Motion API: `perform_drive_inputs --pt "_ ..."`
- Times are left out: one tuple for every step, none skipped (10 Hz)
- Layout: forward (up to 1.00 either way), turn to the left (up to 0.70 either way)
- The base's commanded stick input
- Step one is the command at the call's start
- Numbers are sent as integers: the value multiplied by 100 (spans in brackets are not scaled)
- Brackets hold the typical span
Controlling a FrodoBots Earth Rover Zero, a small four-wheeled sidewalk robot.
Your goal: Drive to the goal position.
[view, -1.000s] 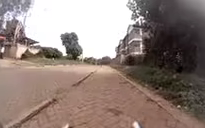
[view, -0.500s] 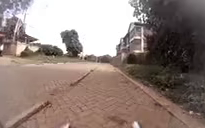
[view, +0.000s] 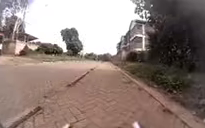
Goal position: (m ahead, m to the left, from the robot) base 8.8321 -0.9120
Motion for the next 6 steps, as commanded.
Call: perform_drive_inputs --pt "50 0" --pt "50 0" --pt "50 0" --pt "50 0" --pt "50 0" --pt "50 0"
